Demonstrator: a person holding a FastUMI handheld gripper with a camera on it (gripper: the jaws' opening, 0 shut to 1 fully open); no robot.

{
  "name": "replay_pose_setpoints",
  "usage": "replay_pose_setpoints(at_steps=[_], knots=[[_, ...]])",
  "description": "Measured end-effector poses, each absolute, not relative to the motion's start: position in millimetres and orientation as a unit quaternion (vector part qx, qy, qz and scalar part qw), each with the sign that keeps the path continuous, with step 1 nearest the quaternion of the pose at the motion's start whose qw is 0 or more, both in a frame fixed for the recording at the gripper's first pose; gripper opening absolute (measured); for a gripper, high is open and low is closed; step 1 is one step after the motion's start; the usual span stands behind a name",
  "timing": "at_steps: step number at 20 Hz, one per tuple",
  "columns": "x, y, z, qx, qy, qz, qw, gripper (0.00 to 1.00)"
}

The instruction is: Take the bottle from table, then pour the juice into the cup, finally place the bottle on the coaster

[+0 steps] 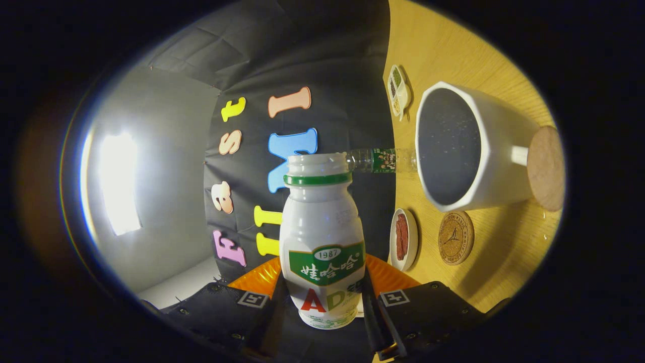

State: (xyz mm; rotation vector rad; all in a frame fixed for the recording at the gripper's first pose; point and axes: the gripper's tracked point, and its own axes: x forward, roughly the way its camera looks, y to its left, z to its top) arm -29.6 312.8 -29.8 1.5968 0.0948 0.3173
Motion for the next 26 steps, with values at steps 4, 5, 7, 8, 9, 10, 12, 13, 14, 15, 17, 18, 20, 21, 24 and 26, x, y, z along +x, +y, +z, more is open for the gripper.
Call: replay_pose_setpoints(at_steps=[4, 5, 7, 8, 9, 10, 12, 13, 14, 15, 17, 18, 20, 21, 24, 26], knots=[[-30.2, 313.3, -28.8, 0.726, 0.043, 0.141, 0.672, 0.66], [-30.2, 313.8, -28.3, 0.729, 0.042, 0.142, 0.668, 0.66], [-29.4, 314.4, -26.4, 0.735, 0.041, 0.143, 0.662, 0.66], [-29.1, 315.3, -26.3, 0.736, 0.042, 0.143, 0.66, 0.66], [-28.9, 315.9, -26.0, 0.738, 0.042, 0.143, 0.658, 0.66], [-29.4, 316.5, -25.8, 0.738, 0.042, 0.144, 0.657, 0.66], [-29.5, 317.8, -24.5, 0.738, 0.042, 0.146, 0.657, 0.66], [-30.5, 317.4, -24.7, 0.738, 0.042, 0.146, 0.657, 0.66], [-30.8, 317.9, -22.8, 0.738, 0.042, 0.147, 0.657, 0.66], [-30.6, 317.2, -22.4, 0.738, 0.042, 0.148, 0.657, 0.66], [-29.6, 317.7, -22.5, 0.74, 0.041, 0.148, 0.655, 0.66], [-30.5, 317.1, -22.0, 0.741, 0.04, 0.148, 0.654, 0.66], [-30.5, 316.4, -21.3, 0.742, 0.04, 0.148, 0.652, 0.66], [-30.1, 316.9, -21.3, 0.743, 0.04, 0.148, 0.651, 0.66], [-30.4, 316.5, -19.6, 0.746, 0.039, 0.15, 0.648, 0.66], [-30.7, 316.6, -18.7, 0.747, 0.039, 0.152, 0.646, 0.66]])
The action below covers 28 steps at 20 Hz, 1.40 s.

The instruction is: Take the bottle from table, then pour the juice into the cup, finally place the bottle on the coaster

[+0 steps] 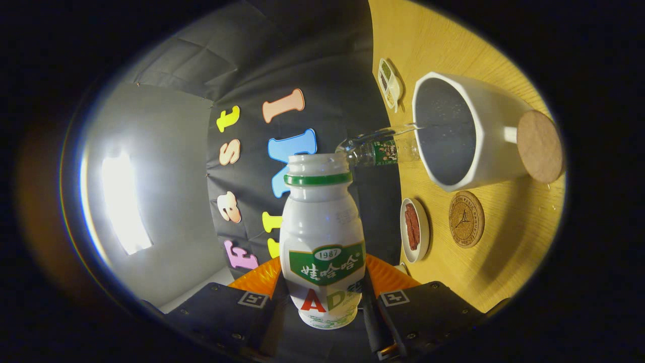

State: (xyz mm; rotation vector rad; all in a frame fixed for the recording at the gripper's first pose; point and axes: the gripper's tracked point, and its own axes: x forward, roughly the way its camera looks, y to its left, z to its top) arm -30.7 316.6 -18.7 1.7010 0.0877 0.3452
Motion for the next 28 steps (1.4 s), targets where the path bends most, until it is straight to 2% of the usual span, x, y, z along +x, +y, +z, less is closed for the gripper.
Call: replay_pose_setpoints(at_steps=[28], knots=[[-34.0, 315.4, -2.4, 0.768, 0.026, 0.169, 0.617, 0.66]])
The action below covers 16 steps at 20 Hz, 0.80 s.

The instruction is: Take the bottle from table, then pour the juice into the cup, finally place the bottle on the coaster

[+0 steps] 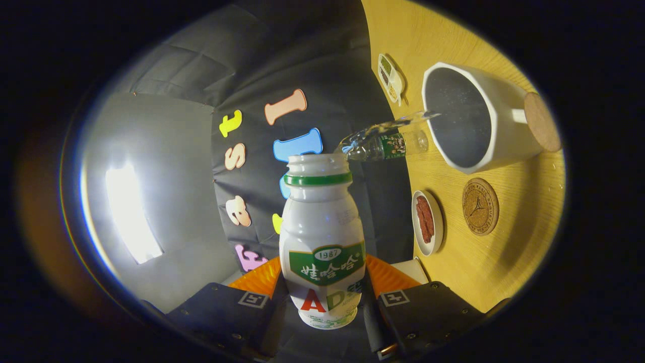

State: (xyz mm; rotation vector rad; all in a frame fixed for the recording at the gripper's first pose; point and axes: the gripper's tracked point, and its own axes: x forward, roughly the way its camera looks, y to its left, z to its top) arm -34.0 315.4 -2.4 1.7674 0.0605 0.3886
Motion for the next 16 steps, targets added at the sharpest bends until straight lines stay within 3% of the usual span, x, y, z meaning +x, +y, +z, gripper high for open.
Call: replay_pose_setpoints(at_steps=[16], knots=[[-34.7, 315.1, 3.8, 0.778, 0.026, 0.17, 0.604, 0.66]])
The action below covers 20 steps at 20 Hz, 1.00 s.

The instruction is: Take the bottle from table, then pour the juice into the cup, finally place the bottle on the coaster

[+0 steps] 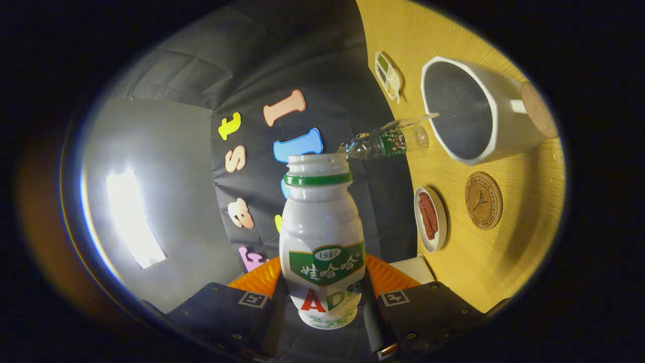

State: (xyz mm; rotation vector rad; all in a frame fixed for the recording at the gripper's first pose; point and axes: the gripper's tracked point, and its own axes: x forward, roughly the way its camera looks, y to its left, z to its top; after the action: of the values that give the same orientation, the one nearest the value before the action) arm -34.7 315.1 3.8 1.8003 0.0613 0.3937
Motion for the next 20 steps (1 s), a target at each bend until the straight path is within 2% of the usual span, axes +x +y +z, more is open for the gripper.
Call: replay_pose_setpoints(at_steps=[20], knots=[[-38.8, 314.4, 12.1, 0.795, 0.029, 0.163, 0.584, 0.66]])
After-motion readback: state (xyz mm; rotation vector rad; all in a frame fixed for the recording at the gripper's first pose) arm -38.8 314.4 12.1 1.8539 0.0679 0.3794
